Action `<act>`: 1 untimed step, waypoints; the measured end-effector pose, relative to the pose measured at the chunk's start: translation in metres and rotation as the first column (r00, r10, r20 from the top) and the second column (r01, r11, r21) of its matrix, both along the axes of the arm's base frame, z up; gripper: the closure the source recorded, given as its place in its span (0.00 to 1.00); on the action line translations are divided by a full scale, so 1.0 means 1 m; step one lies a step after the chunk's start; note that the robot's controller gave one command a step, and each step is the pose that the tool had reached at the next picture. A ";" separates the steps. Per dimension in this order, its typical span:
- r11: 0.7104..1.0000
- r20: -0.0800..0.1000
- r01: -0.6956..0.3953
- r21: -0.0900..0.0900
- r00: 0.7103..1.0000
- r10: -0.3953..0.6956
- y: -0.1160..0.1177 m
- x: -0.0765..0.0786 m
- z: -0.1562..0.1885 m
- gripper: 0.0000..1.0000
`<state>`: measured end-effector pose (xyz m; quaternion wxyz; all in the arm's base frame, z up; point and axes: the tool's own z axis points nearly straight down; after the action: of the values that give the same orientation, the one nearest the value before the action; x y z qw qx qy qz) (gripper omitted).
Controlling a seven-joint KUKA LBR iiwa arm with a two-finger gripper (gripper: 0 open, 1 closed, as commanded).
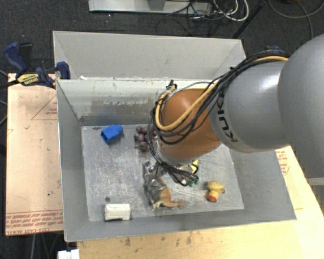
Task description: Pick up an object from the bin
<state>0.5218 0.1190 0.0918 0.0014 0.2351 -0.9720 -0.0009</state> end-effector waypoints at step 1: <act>0.999 -0.003 -0.032 0.001 0.999 0.032 -0.025 -0.009 0.057 1.00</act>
Offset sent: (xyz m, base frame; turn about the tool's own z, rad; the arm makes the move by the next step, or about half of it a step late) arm 0.0115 -0.0188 0.0704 0.1337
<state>0.5131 0.0938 0.1484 0.0026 0.2505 -0.9681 -0.0015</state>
